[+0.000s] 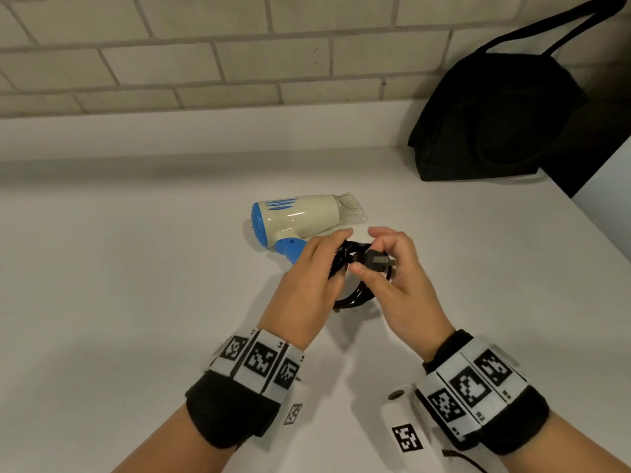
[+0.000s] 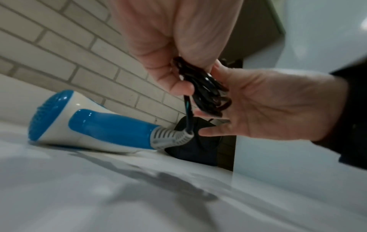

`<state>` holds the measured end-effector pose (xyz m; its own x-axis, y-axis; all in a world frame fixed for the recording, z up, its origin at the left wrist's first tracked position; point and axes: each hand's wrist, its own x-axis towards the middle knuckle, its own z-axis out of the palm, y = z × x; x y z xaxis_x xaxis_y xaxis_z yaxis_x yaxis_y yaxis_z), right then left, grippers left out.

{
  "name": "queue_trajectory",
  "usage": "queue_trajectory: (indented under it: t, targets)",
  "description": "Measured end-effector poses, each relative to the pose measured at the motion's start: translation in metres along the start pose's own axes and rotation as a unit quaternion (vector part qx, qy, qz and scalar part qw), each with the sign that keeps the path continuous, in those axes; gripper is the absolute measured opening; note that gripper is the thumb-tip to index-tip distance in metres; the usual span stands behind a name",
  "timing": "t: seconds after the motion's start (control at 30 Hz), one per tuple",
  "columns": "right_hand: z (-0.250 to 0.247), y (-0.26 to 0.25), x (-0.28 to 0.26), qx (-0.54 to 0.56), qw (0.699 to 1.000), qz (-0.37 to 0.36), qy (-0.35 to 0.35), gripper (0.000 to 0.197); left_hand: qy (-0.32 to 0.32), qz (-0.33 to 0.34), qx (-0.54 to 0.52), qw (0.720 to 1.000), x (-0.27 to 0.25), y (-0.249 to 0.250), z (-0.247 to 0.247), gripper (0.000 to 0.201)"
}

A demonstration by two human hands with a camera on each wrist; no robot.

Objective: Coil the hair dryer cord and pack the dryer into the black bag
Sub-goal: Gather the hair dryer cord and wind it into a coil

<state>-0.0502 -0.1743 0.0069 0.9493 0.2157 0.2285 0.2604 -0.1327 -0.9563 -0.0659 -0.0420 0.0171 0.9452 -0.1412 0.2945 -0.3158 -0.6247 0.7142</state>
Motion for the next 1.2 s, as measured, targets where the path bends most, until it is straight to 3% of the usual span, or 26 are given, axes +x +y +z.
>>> queue_trajectory:
  t: [0.07,0.17,0.3,0.4,0.57,0.73,0.8,0.87,0.97,1.07,1.2]
  targets:
    - [-0.004,0.004,0.001,-0.034,0.999,-0.023,0.028,0.019,0.003,0.023,0.023,0.999,0.0,-0.002,-0.002,0.04]
    - [-0.005,0.007,-0.001,-0.05,0.997,-0.033,0.048,0.014,-0.02,0.03,0.04,0.999,0.001,-0.002,-0.004,0.048]
    - [-0.006,0.012,-0.004,-0.079,0.995,-0.039,0.04,0.014,-0.039,-0.004,0.019,0.999,0.005,-0.01,-0.002,0.033]
    - [-0.007,0.009,-0.007,-0.156,0.983,-0.092,0.034,0.012,-0.015,-0.041,-0.013,0.999,0.005,-0.012,0.001,0.028]
    - [-0.008,-0.005,-0.007,-0.338,0.908,-0.246,0.03,0.012,-0.007,-0.093,-0.063,0.994,0.008,-0.007,0.003,0.028]
    - [-0.008,-0.009,-0.006,-0.43,0.846,-0.313,-0.042,0.017,-0.037,-0.147,-0.122,0.981,0.007,-0.009,0.006,0.036]
    - [-0.008,-0.009,-0.009,-0.375,0.875,-0.295,-0.083,0.014,-0.031,-0.141,-0.14,0.979,0.003,-0.011,0.008,0.031]
    - [-0.008,-0.01,-0.012,-0.247,0.938,-0.226,-0.09,0.011,-0.013,-0.115,-0.14,0.983,-0.001,-0.009,0.009,0.026]
    - [-0.008,-0.014,-0.009,-0.03,0.997,-0.076,0.013,0.017,0.001,-0.025,-0.02,0.999,-0.008,-0.005,0.011,0.027]
    - [-0.011,-0.017,0.001,0.102,0.991,0.042,0.072,0.014,0.003,0.043,0.094,0.995,-0.013,0.003,0.014,0.034]
    - [-0.019,-0.017,0.011,0.164,0.977,0.129,0.046,0.006,0.003,0.056,0.135,0.989,-0.012,0.013,0.018,0.038]
